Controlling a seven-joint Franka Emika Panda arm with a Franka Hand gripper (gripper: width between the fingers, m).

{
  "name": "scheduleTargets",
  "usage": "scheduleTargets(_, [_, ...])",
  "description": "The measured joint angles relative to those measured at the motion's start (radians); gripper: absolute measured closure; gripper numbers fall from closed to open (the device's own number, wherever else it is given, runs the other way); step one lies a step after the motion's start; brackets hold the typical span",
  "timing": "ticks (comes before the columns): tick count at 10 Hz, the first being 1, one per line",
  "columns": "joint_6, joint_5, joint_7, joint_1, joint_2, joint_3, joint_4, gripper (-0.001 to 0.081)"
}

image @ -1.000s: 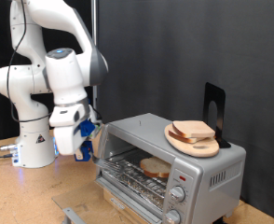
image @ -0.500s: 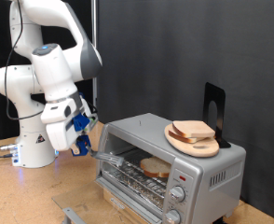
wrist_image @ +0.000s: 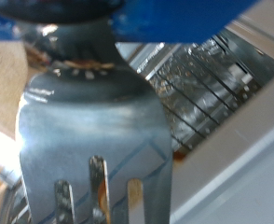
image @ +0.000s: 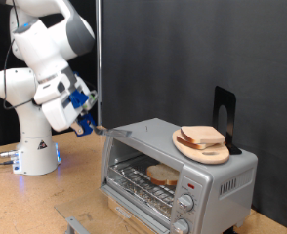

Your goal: Make a piece of toast with the oven

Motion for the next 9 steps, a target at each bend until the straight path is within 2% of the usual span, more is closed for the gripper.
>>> scheduleTargets(1, [-0.017, 0.0, 0.009, 0.0, -0.03, 0.0, -0.007, 0.0423])
scheduleTargets(3, [-0.017, 0.004, 0.001, 0.002, -0.024, 0.0, -0.008, 0.0423])
scheduleTargets(4, [-0.016, 0.041, -0.023, 0.013, -0.025, 0.0, -0.008, 0.0423])
scheduleTargets(6, [-0.02, 0.122, -0.06, 0.068, -0.037, 0.005, 0.002, 0.0423])
scheduleTargets(9, [-0.027, 0.13, -0.048, 0.137, -0.04, 0.072, 0.023, 0.0423])
